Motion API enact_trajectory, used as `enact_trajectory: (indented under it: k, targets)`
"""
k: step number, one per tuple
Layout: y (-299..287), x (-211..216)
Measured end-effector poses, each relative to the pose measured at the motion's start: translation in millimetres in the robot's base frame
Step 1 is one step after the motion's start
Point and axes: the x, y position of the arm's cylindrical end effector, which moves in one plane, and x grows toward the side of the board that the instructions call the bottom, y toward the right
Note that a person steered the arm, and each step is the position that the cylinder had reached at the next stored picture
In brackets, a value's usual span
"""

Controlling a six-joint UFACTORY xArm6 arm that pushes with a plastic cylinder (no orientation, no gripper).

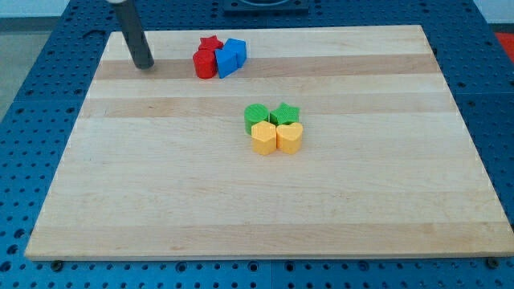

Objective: Move the red star along with blue cube a bit right

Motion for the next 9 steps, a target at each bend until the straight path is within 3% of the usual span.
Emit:
enact_trajectory:
  k: [1,5,8,9]
  targets:
    - [26.0,-24.7]
    - [200.2,-16.7]
    - [138.6,-6.7]
    - [161.5,8.2]
